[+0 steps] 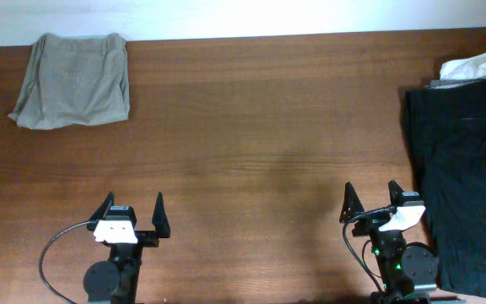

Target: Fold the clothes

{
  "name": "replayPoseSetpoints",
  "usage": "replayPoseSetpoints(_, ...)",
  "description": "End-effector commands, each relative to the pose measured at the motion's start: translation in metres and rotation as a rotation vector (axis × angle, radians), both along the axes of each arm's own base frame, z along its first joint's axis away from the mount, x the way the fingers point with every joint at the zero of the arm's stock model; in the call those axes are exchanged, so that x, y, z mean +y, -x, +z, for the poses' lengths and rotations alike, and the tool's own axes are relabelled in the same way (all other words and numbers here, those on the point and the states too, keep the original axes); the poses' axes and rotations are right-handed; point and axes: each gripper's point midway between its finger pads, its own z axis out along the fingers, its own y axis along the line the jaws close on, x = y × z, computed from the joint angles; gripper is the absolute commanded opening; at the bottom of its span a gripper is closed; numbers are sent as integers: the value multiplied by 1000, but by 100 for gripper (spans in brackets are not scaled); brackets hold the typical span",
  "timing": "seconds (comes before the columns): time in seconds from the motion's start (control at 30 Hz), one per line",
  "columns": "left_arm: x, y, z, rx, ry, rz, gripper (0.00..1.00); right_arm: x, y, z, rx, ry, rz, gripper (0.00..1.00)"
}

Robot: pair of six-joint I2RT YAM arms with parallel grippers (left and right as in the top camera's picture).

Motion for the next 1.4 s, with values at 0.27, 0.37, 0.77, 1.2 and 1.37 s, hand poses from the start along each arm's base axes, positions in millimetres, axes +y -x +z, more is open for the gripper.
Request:
replayPoseSetpoints(0.27, 4, 0, -2, 0, -17, 19, 99, -2, 0, -2, 1, 10, -7, 99)
replayPoseSetpoints(0.37, 4, 0, -2, 0, -17, 19, 99, -2, 0, -2, 1, 10, -7, 99)
replayPoseSetpoints(0.77, 4, 0, -2, 0, -17, 19, 99, -2, 0, -2, 1, 10, -7, 99)
replayPoseSetpoints(1.2, 4, 0, -2, 0, -17, 19, 99, -2, 0, -2, 1, 10, -7, 99)
replayPoseSetpoints(1.37, 4, 0, -2, 0, -17, 19, 99, 31, 5, 2, 31, -270, 167, 99)
